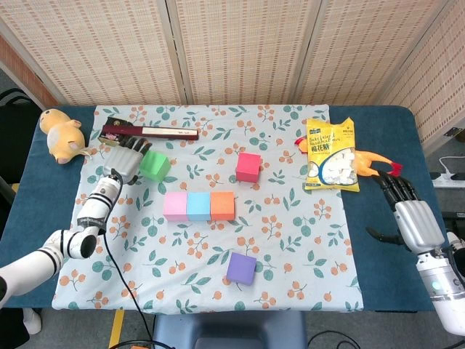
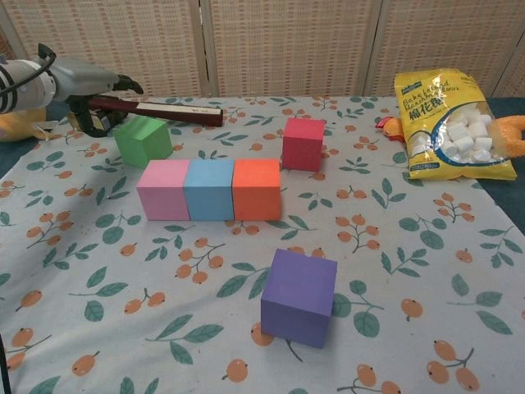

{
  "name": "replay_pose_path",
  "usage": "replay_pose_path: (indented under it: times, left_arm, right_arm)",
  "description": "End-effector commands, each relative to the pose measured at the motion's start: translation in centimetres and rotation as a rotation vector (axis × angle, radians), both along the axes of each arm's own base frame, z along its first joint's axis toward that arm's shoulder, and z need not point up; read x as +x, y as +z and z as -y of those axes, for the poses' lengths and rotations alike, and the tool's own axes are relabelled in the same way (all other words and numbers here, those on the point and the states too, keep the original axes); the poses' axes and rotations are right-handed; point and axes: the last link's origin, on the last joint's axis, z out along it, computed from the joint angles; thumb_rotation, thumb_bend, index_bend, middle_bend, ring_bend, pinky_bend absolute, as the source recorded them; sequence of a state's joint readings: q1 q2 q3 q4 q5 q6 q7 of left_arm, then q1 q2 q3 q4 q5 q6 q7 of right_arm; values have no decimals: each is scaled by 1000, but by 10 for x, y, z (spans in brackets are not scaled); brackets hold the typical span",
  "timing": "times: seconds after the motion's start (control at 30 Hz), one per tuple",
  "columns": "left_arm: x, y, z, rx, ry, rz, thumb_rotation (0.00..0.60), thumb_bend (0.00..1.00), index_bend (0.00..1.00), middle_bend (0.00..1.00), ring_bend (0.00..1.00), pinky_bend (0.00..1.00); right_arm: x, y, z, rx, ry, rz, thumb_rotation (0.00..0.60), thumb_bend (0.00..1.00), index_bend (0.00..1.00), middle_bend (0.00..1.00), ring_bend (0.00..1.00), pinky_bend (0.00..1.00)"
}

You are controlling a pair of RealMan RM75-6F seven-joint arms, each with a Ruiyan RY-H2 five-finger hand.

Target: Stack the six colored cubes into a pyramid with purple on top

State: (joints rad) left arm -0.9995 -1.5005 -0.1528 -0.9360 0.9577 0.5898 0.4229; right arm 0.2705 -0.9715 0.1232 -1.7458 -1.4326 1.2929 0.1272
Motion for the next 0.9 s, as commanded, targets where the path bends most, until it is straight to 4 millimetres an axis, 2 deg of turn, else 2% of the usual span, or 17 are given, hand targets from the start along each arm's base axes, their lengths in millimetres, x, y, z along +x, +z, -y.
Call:
replay_pose_path:
  times: [0.03,0.5,0.63,0.83,0.9]
  left_arm:
    - [5,-21,-6,-64,-39,-84,600,332,6,0,0,167]
    - [8,-35,-25,-91,1,-95,600,329,10,0,0,164]
    - [12,-36,-29,-79,7,-56,600,324,137,43,28,165]
    - [13,-35,-32,-44,-31,-34,600,320,391,283,211,212]
    - [13,-33,-33,-30,-36,-13,600,320,462,397,300,236]
  right_arm:
    - [0,0,0,0,-3,-1,600,0,0,2,0,4]
    - [-1,3,-1,-10,-20,-6,600,0,0,2,0,4]
    - [-1,3,-1,-9,-24,-6,600,0,0,2,0,4]
    - [0,1,-1,-4,-27,-5,600,0,0,2,0,4]
    - [0,1,-1,-4,-27,-4,600,0,0,2,0,4]
